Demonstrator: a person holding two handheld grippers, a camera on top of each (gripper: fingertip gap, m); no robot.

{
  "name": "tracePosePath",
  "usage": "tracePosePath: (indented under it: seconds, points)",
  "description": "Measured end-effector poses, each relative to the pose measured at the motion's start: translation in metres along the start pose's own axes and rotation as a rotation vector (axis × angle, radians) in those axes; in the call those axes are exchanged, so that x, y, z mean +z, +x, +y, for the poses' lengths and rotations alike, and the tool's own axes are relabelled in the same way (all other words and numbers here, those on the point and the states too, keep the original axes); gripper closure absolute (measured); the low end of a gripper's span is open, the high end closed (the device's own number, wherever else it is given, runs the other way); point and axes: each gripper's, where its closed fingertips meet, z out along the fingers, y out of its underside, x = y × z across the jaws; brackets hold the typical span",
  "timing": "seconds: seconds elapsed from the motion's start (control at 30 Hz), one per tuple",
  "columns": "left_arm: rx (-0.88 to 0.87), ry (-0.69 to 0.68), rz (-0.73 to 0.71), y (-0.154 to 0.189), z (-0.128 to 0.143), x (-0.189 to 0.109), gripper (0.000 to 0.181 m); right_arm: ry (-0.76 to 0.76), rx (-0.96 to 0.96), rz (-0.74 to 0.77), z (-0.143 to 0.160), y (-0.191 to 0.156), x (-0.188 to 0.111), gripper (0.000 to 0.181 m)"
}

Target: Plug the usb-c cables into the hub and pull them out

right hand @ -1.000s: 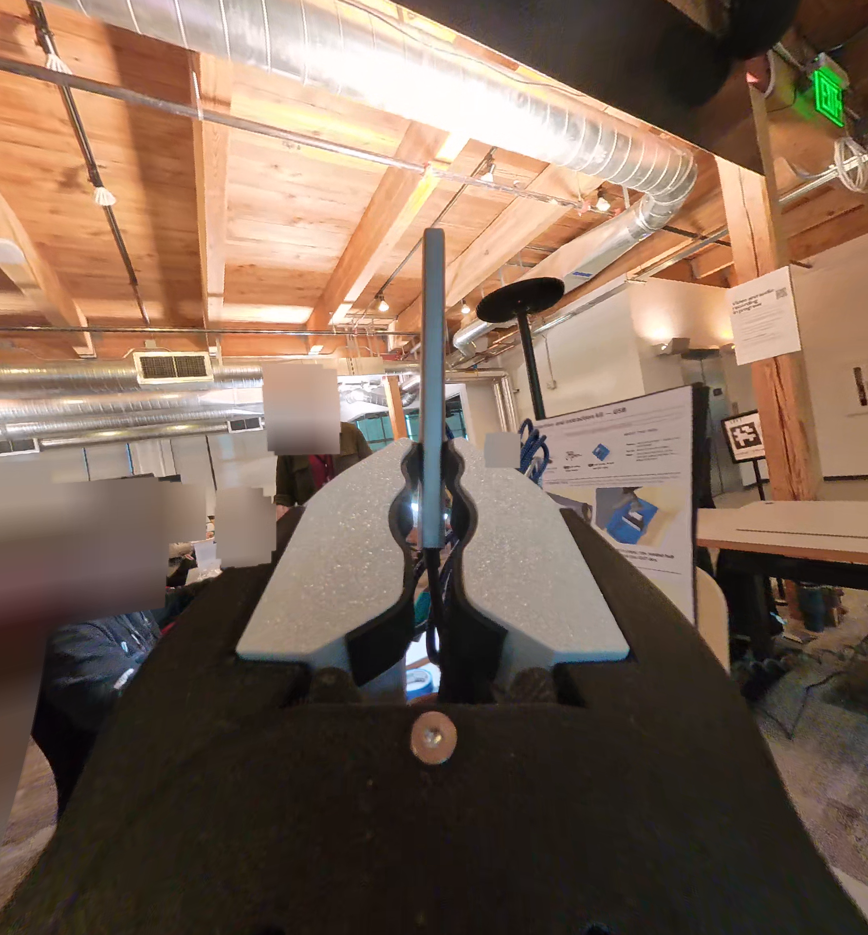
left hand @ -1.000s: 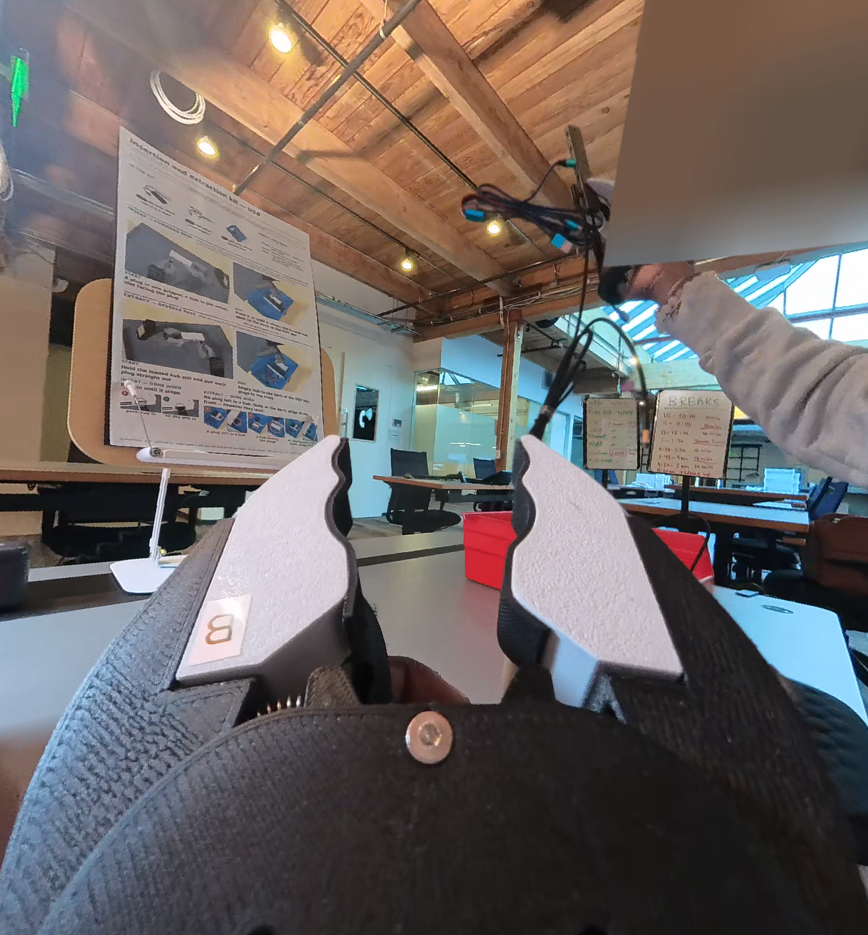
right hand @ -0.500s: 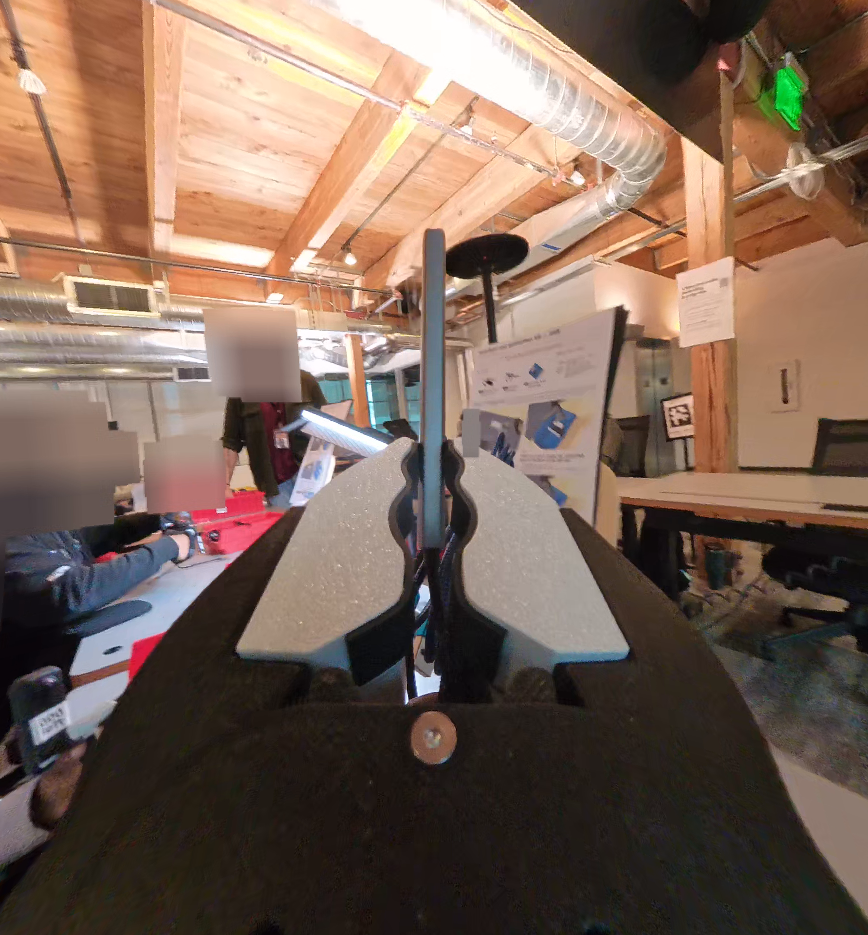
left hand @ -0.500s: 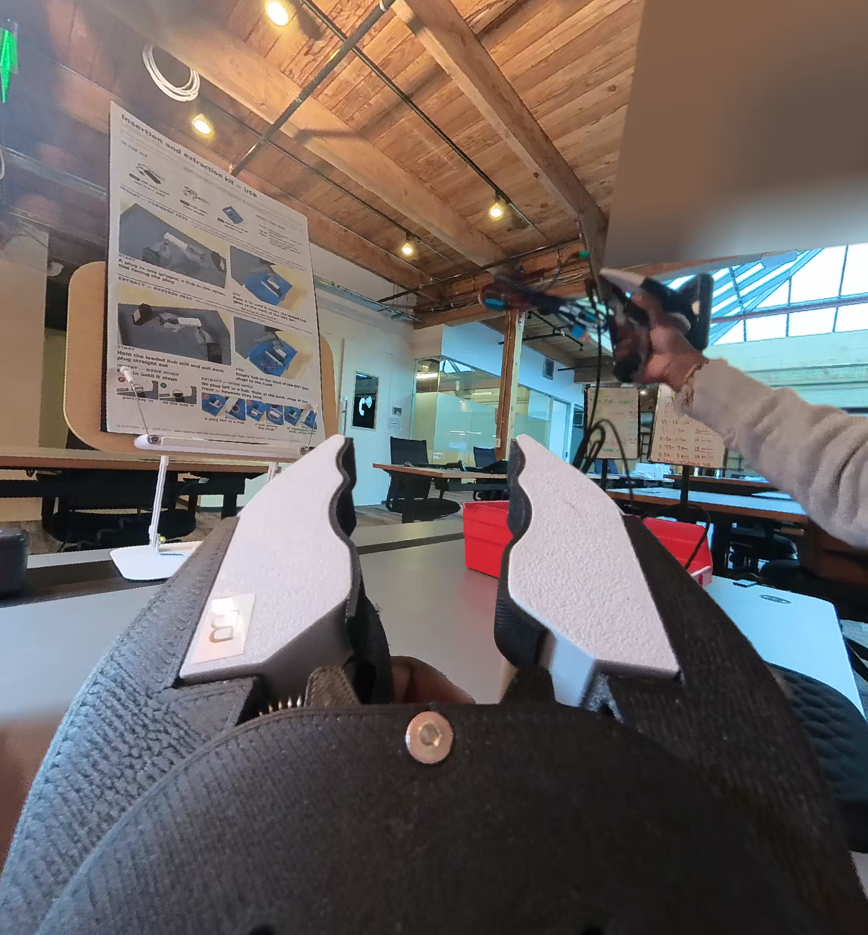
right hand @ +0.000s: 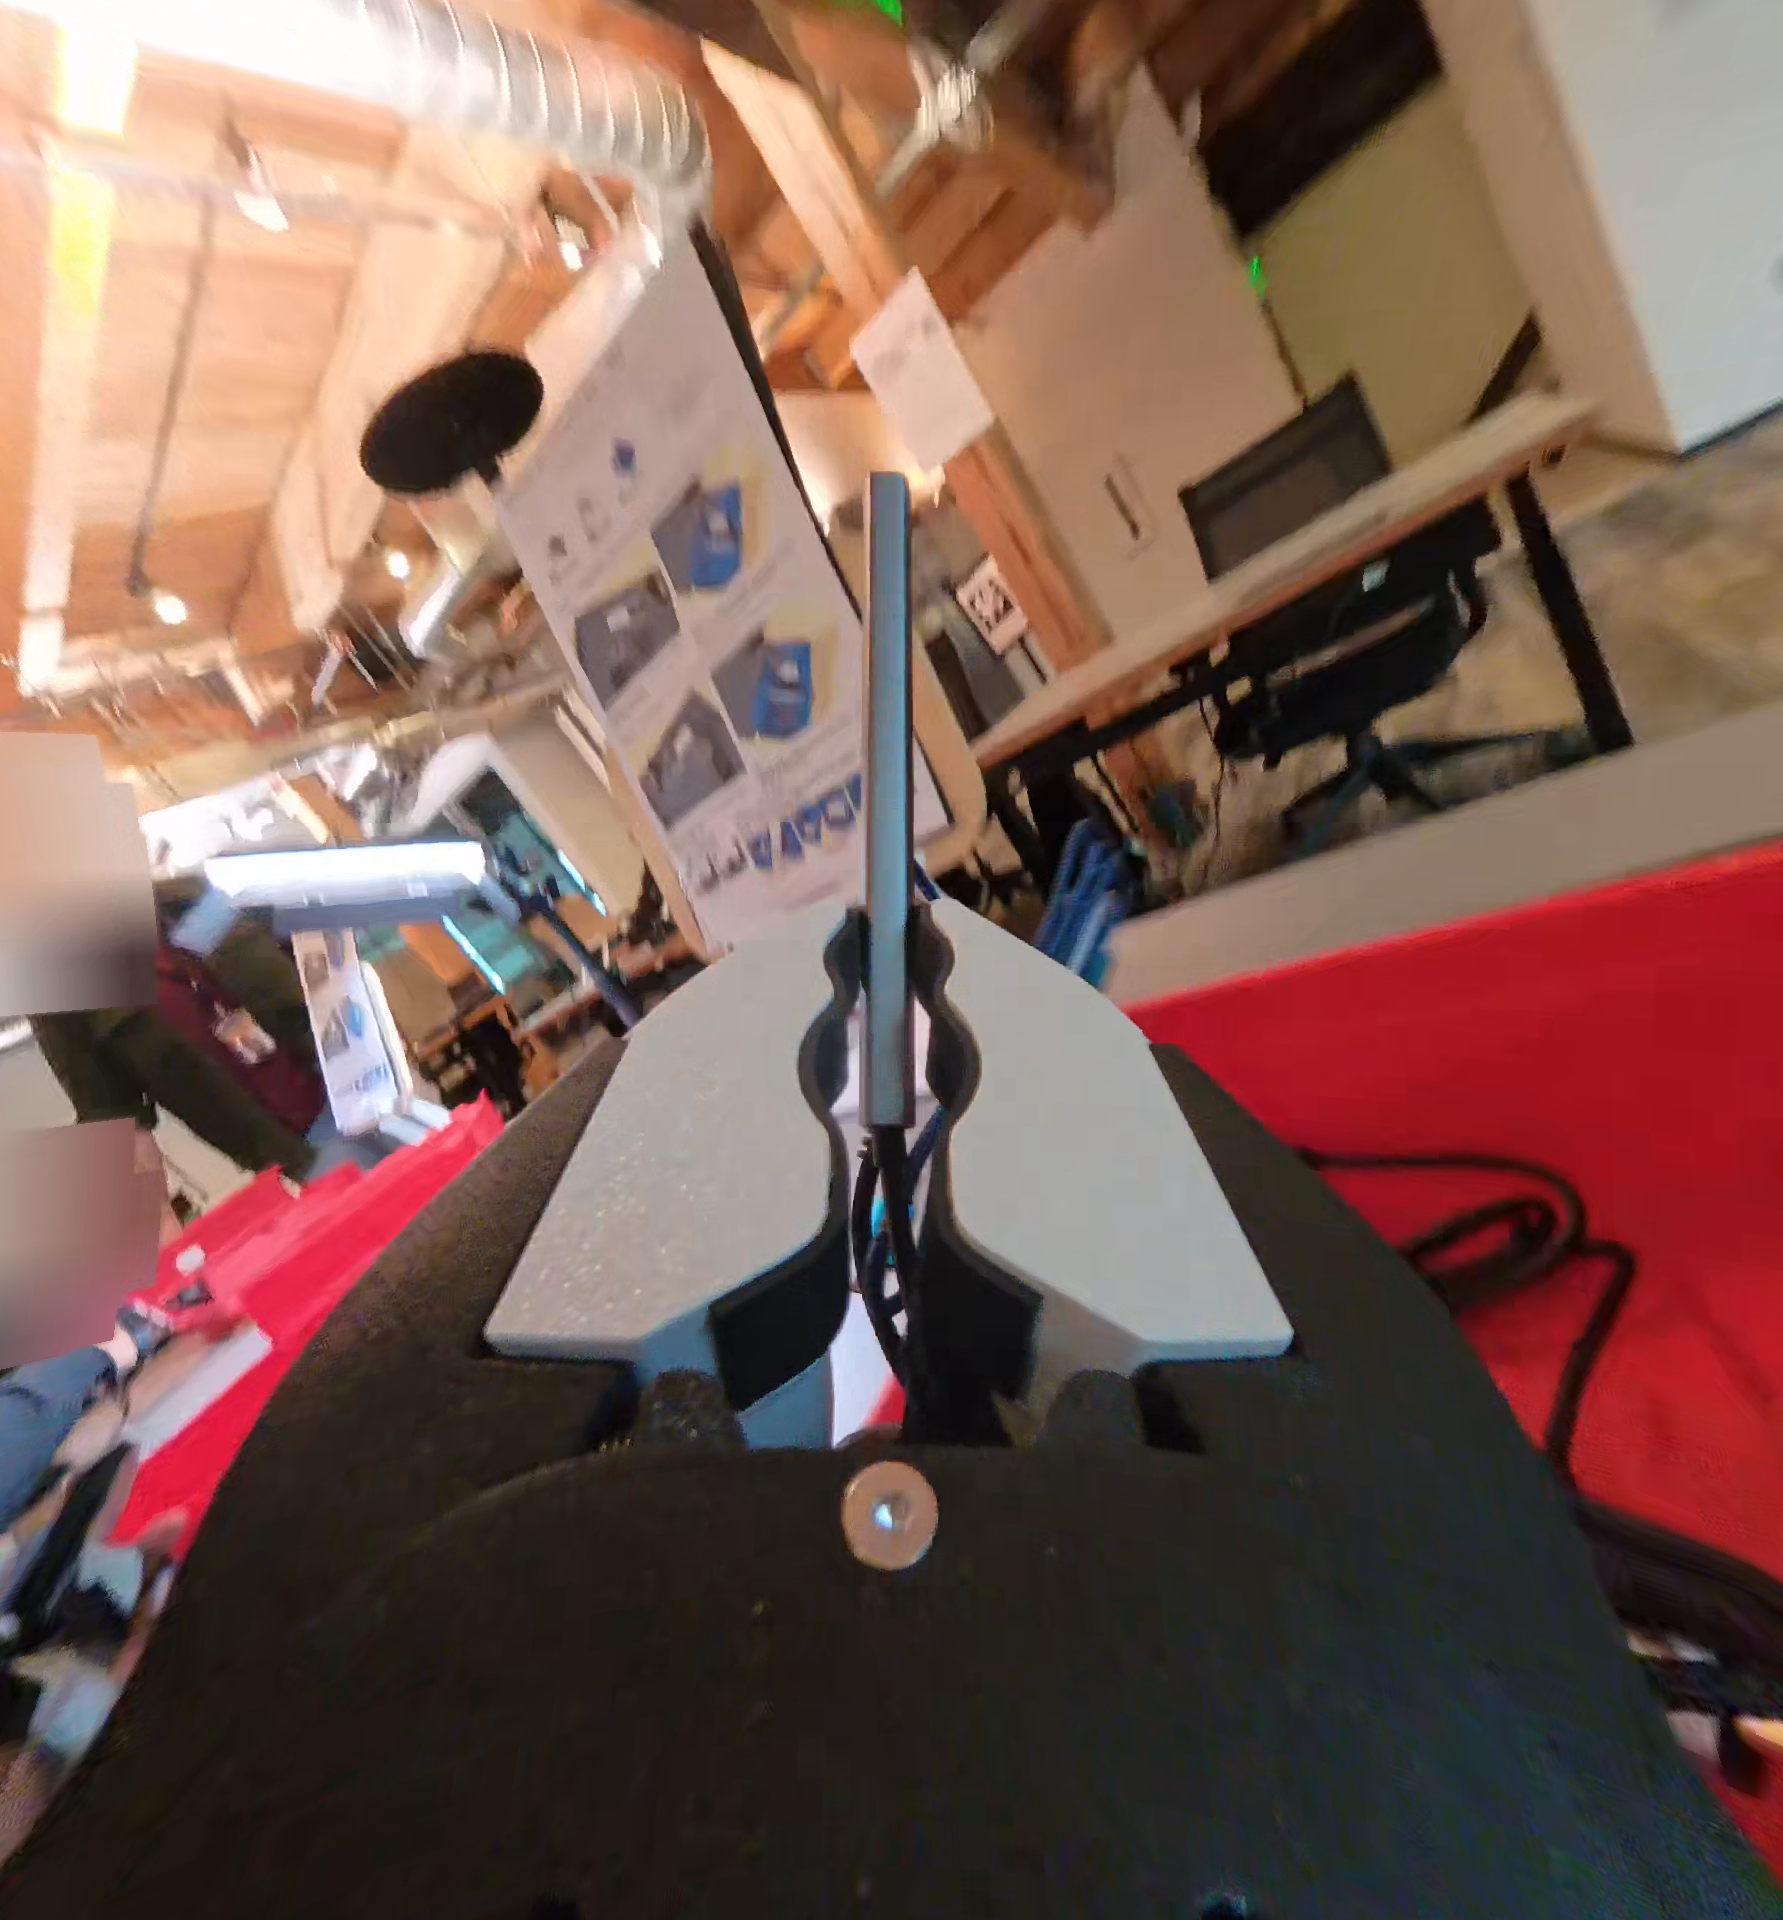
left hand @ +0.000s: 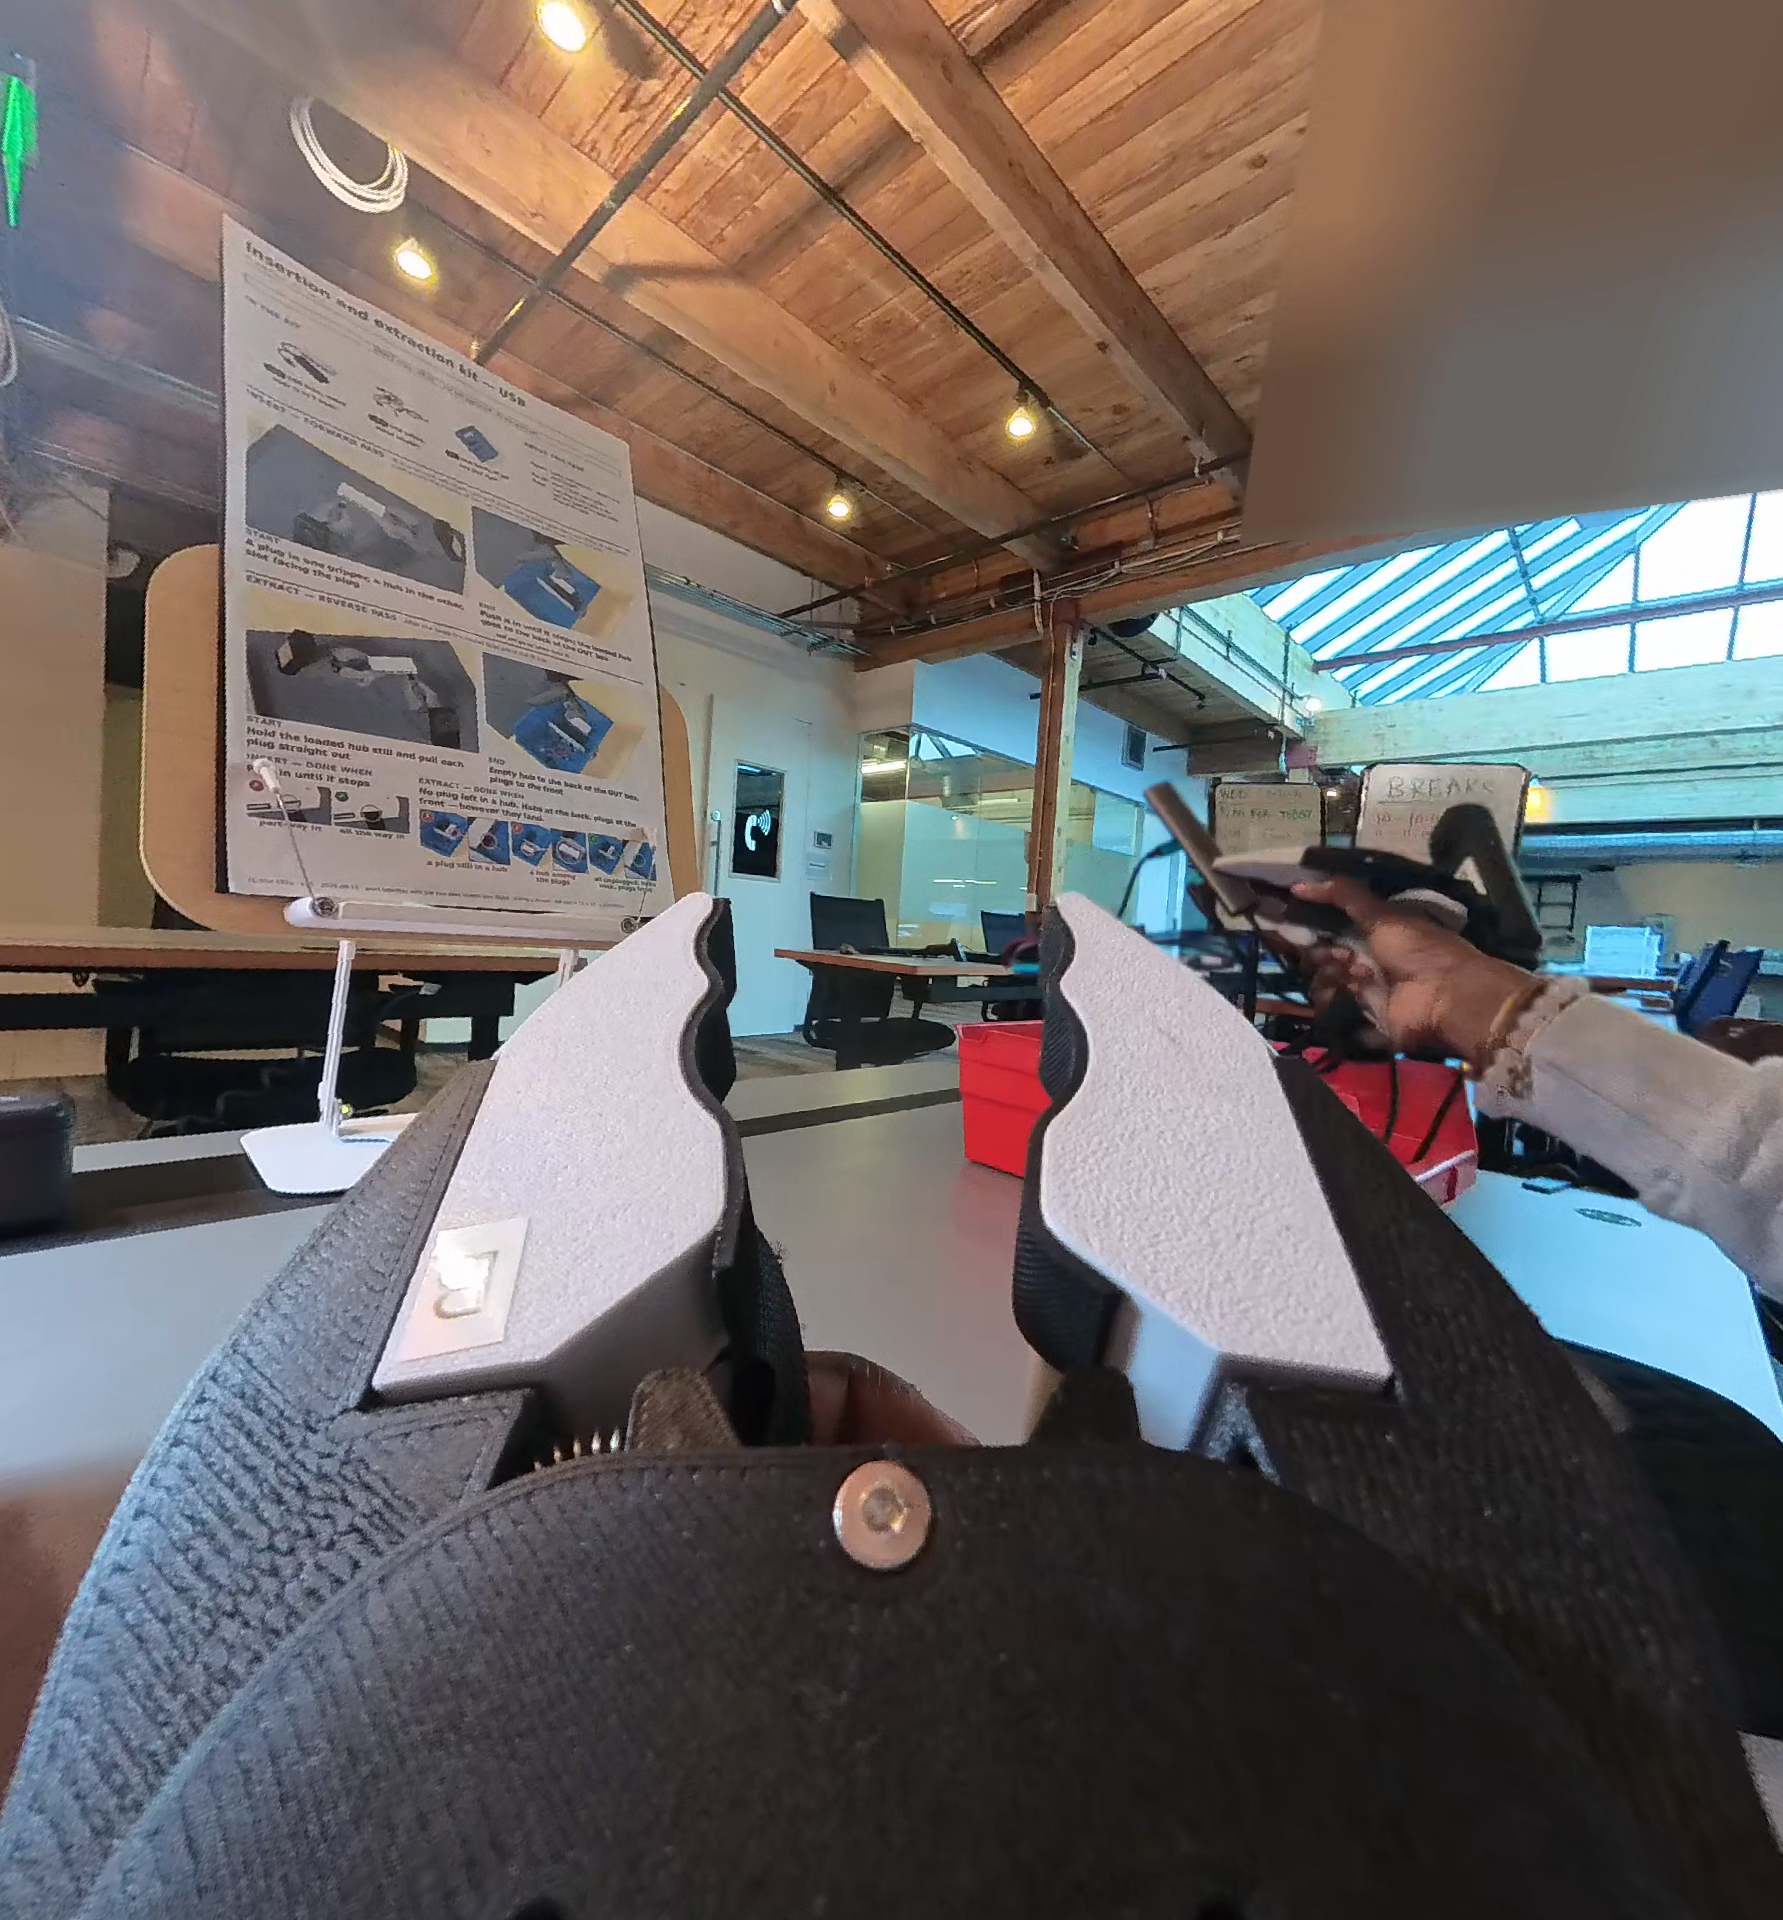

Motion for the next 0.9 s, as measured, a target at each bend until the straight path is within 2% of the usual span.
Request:
tracePosePath:
  seconds: [0.13, 0.2, 0.3, 0.43, 0.53, 0.57, 0.6, 0.7, 0.8, 0.9]
  points:
    - [-0.011, 0.003, -0.001, -0.001, 0.000, 0.000, 0.125, -0.214, -0.045, 0.083, 0.046, 0.018, -0.009, 0.172]
    - [-0.016, 0.004, -0.001, -0.001, 0.000, 0.000, 0.126, -0.279, -0.085, 0.158, 0.057, 0.032, -0.014, 0.173]
    - [-0.012, 0.003, -0.002, -0.001, 0.000, 0.000, 0.126, -0.453, -0.260, 0.311, 0.070, 0.059, -0.023, 0.172]
    - [-0.012, -0.004, -0.002, -0.001, 0.001, 0.000, 0.126, -0.809, -0.459, 0.449, 0.105, 0.084, -0.038, 0.172]
    - [-0.012, -0.001, -0.003, -0.001, 0.001, 0.000, 0.126, -0.929, -0.551, 0.512, 0.115, 0.098, -0.040, 0.171]
    - [-0.011, 0.000, -0.003, -0.001, 0.000, 0.000, 0.126, -0.960, -0.543, 0.522, 0.117, 0.101, -0.039, 0.169]
    - [-0.011, 0.000, -0.002, -0.001, 0.000, 0.000, 0.126, -0.993, -0.525, 0.535, 0.120, 0.103, -0.039, 0.156]
    - [-0.012, -0.011, 0.001, -0.001, 0.002, 0.000, 0.126, -1.000, -0.552, 0.563, 0.113, 0.098, -0.032, 0.120]
    - [-0.010, -0.018, 0.004, 0.000, 0.004, 0.000, 0.126, -0.912, -0.637, 0.555, 0.091, 0.077, -0.021, 0.101]
    - [-0.011, -0.019, 0.007, 0.000, 0.004, 0.001, 0.126, -0.829, -0.642, 0.492, 0.075, 0.043, -0.014, 0.087]
